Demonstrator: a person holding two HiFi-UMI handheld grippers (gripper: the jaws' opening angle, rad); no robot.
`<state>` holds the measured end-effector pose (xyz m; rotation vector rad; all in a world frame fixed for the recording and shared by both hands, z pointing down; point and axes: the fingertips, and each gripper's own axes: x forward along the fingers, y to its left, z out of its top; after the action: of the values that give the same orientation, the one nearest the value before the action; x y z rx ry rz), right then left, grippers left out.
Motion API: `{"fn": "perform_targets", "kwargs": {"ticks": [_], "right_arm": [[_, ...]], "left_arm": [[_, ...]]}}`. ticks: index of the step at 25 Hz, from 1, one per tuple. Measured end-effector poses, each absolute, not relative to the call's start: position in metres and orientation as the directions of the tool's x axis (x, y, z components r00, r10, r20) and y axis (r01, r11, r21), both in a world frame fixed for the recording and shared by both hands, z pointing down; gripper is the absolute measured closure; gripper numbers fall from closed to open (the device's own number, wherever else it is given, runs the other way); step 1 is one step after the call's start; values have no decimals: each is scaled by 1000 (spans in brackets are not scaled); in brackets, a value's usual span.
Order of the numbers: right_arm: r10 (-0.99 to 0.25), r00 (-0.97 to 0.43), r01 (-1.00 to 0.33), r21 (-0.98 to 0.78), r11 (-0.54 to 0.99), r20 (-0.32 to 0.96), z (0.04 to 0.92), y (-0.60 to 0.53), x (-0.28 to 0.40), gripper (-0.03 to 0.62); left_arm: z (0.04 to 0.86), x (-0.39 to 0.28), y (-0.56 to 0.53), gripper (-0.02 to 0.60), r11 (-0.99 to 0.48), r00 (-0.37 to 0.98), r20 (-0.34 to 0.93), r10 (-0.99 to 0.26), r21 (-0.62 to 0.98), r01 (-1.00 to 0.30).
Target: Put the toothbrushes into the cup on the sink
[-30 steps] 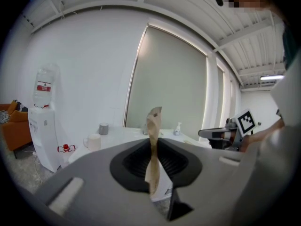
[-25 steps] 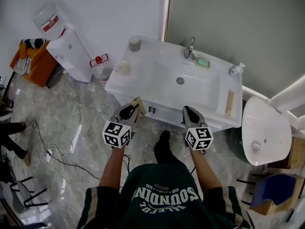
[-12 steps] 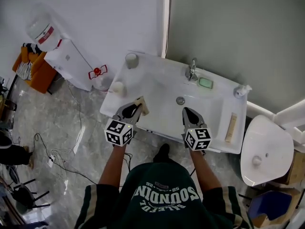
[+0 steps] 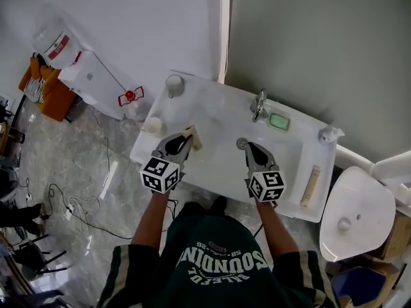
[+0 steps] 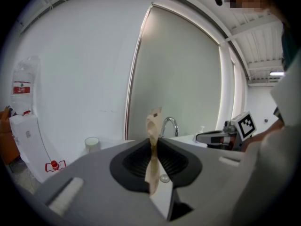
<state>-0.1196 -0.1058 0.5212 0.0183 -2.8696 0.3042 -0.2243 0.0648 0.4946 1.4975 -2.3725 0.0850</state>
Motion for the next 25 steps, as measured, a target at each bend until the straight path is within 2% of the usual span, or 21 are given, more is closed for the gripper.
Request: {"fn": "perform_targets", "kwargs": {"ticks": [12,25], "right_arm": [[1,-965,-57,-214,975,261,528,-118,-131,591],[26,-961,-33,-208,978,277,527,-94,-180,592]], "left_arm": [[499,-256,52,488,442,-383,306,-871,151,-884],[497,-314,66,488,454,-395,292,-871,168,-875]]}}
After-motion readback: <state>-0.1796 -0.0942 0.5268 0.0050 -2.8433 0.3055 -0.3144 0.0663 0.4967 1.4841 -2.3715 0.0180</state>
